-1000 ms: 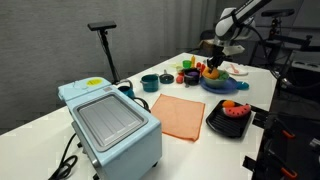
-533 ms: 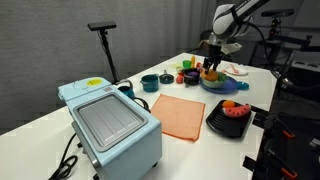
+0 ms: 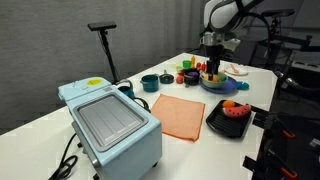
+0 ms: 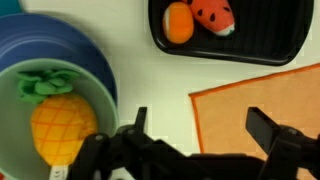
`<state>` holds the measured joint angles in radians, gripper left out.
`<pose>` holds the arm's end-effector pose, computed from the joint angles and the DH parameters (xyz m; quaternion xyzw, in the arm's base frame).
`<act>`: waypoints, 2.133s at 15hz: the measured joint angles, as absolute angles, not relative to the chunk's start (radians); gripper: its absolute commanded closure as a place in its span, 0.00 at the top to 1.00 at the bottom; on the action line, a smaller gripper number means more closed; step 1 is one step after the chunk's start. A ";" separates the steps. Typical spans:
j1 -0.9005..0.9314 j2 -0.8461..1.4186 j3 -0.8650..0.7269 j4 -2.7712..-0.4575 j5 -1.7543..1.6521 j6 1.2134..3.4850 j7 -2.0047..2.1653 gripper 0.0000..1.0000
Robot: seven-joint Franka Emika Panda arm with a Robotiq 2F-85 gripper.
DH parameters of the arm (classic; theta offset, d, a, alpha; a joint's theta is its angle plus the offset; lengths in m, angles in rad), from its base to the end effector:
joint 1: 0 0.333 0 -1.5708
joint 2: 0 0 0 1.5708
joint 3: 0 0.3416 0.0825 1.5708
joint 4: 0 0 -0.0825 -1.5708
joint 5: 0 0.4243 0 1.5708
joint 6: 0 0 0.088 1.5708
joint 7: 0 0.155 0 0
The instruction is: Put the pineapple, the watermelon and the orange plush toys in the green bowl
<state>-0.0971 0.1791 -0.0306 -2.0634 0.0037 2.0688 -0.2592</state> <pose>0.5807 -0.0742 0.2871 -0.9941 -0.0644 0.0853 0.0155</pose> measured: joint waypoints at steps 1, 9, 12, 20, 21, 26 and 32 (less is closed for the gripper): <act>-0.089 0.181 -0.017 -2.080 0.011 2.070 -0.294 1.00; -0.056 0.273 0.031 -2.158 -0.020 1.908 -0.464 1.00; -0.053 0.310 0.037 -2.167 -0.062 1.884 -0.487 1.00; -0.049 0.339 0.066 -2.189 -0.091 1.920 -0.554 1.00; -0.046 0.339 0.066 -2.193 -0.109 1.933 -0.553 1.00; -0.034 0.340 0.066 -2.209 -0.163 1.977 -0.551 0.66; -0.034 0.340 0.066 -2.231 -0.168 2.021 -0.551 0.18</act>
